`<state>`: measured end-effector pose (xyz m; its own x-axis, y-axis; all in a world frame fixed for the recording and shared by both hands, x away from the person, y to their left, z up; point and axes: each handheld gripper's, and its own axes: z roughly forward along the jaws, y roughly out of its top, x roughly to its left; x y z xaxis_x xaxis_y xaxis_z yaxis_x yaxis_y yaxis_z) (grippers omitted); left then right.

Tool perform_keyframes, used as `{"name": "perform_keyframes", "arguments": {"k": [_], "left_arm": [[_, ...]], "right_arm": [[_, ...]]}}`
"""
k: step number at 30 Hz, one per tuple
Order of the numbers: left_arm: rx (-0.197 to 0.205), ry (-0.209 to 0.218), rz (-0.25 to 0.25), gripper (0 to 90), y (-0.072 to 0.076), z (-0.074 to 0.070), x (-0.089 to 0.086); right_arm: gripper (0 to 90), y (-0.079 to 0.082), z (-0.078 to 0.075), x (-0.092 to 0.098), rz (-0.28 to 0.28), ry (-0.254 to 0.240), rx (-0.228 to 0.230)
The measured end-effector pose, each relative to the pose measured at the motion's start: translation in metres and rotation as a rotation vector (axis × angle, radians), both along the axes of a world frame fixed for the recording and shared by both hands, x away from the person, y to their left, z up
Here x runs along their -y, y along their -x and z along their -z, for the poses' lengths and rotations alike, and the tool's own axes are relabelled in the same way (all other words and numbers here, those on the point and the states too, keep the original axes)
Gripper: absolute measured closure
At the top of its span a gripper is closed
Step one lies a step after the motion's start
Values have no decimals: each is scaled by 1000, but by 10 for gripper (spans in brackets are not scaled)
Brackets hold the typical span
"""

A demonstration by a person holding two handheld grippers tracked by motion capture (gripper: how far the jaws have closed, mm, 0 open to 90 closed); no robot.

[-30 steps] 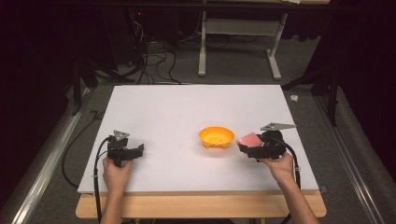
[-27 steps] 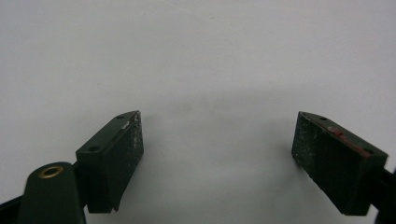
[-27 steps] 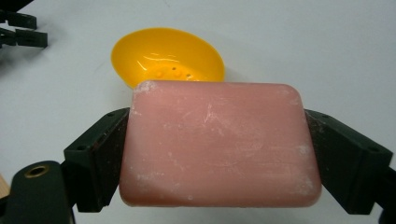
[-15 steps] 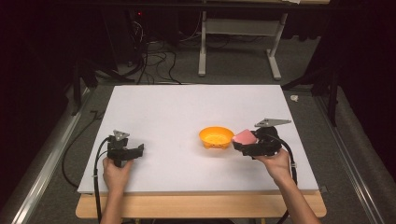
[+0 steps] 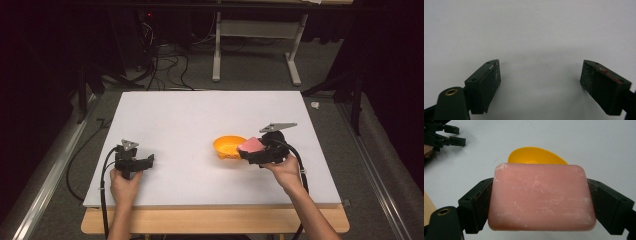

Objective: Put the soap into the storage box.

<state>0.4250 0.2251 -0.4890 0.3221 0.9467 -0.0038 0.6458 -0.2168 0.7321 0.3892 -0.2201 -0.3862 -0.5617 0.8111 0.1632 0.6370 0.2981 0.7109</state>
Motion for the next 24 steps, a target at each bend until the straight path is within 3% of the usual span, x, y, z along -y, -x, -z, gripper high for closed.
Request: {"name": "perform_keyframes", "arguments": {"k": [13, 16, 24], "left_arm": [[0, 1, 0, 170, 0, 0, 0], [0, 1, 0, 170, 0, 0, 0], [0, 1, 0, 170, 0, 0, 0]], "right_arm": [[137, -16, -4, -23, 18, 45, -42], [136, -19, -3, -27, 29, 71, -27], [136, -29, -1, -34, 43, 65, -67]]}}
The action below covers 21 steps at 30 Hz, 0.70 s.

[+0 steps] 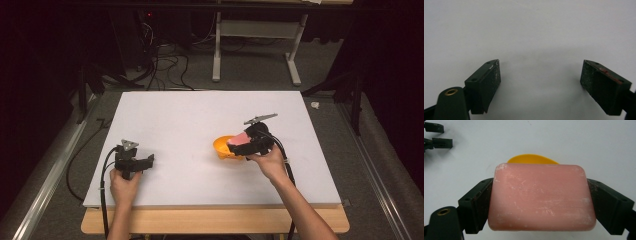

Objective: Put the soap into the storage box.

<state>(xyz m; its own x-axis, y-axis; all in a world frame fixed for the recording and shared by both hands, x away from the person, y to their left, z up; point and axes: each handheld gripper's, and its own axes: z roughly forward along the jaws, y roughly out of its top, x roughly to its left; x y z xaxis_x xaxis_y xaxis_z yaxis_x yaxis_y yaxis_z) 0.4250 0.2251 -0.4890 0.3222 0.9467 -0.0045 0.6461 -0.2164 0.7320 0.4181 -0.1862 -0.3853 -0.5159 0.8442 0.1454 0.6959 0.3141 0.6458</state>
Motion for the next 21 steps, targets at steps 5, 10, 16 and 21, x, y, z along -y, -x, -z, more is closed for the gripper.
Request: {"name": "perform_keyframes", "arguments": {"k": [5, 10, 16, 21], "left_arm": [[0, 0, 0, 170, 0, 0, 0], [0, 0, 0, 170, 0, 0, 0], [0, 0, 0, 170, 0, 0, 0], [0, 0, 0, 170, 0, 0, 0]], "right_arm": [[136, -5, 2, -2, 18, -8, -15], [136, -7, 5, -6, 33, 20, -21], [136, -11, 11, -10, 43, 36, -35], [136, -12, 13, -15, 40, 39, -56]]}}
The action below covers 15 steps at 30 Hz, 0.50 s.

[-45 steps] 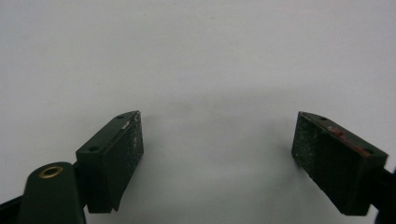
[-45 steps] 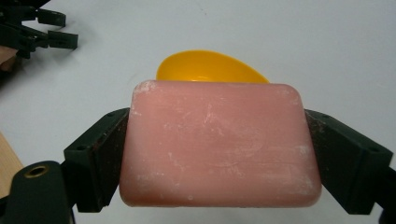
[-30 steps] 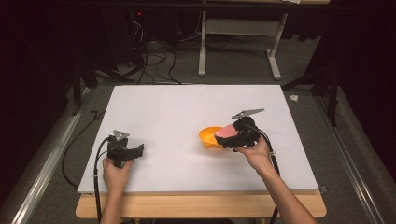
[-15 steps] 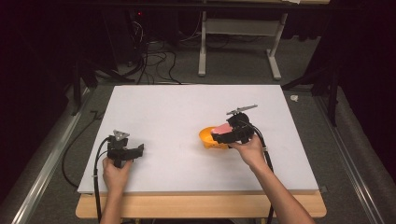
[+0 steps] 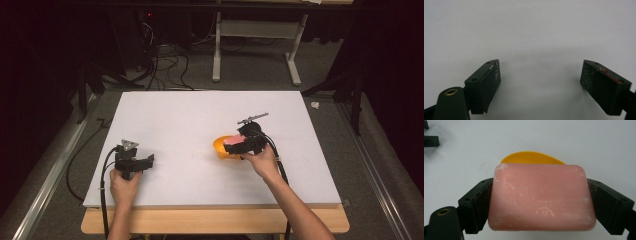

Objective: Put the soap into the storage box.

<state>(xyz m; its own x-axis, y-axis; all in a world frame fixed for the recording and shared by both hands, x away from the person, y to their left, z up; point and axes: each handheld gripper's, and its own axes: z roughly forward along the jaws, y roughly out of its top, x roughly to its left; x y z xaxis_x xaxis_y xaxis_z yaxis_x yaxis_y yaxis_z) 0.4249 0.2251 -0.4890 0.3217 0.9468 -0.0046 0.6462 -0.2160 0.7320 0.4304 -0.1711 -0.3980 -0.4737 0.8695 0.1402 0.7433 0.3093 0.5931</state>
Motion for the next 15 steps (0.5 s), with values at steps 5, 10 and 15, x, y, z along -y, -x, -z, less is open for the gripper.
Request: {"name": "perform_keyframes", "arguments": {"k": [5, 10, 15], "left_arm": [[0, 0, 0, 170, 0, 0, 0], [0, 0, 0, 170, 0, 0, 0], [0, 0, 0, 170, 0, 0, 0]], "right_arm": [[135, -3, 3, -4, 10, -4, -29], [135, -5, 5, -7, 30, -11, -48], [135, -6, 6, -8, 44, -7, -62]]}}
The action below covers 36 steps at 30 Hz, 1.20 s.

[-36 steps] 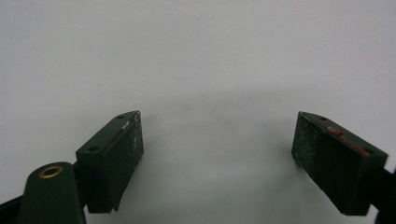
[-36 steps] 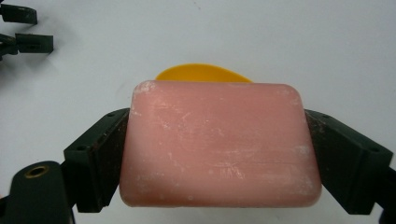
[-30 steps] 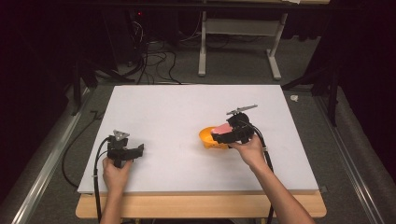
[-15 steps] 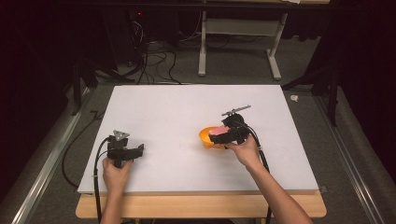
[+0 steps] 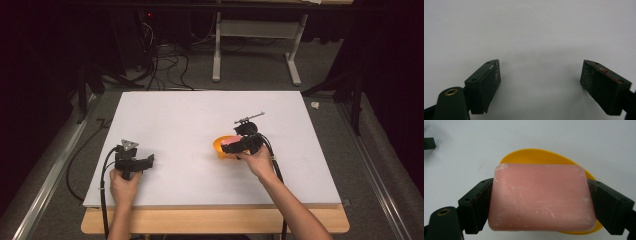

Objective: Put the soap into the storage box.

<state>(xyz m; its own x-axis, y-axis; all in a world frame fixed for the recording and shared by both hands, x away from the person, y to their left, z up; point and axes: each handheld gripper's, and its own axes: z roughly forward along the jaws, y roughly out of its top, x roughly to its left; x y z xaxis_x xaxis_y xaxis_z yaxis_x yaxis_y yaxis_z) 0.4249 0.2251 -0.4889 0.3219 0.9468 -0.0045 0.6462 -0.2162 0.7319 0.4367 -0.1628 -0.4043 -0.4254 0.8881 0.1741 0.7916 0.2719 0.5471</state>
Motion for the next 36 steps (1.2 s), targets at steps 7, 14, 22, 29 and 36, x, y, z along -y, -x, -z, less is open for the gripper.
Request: {"name": "perform_keyframes", "arguments": {"k": [7, 14, 22, 29, 36], "left_arm": [[0, 0, 0, 170, 0, 0, 0], [0, 0, 0, 170, 0, 0, 0], [0, 0, 0, 170, 0, 0, 0], [0, 0, -1, 170, 0, 0, 0], [-1, 1, 0, 170, 0, 0, 0]], "right_arm": [[135, -1, 4, -4, 4, 18, -20], [140, -3, 4, -2, 23, -2, -11], [246, -1, -3, 5, 42, -34, 37], [246, -1, 2, 7, 41, -44, 31], [247, 4, -3, 18, 31, -77, 95]]}}
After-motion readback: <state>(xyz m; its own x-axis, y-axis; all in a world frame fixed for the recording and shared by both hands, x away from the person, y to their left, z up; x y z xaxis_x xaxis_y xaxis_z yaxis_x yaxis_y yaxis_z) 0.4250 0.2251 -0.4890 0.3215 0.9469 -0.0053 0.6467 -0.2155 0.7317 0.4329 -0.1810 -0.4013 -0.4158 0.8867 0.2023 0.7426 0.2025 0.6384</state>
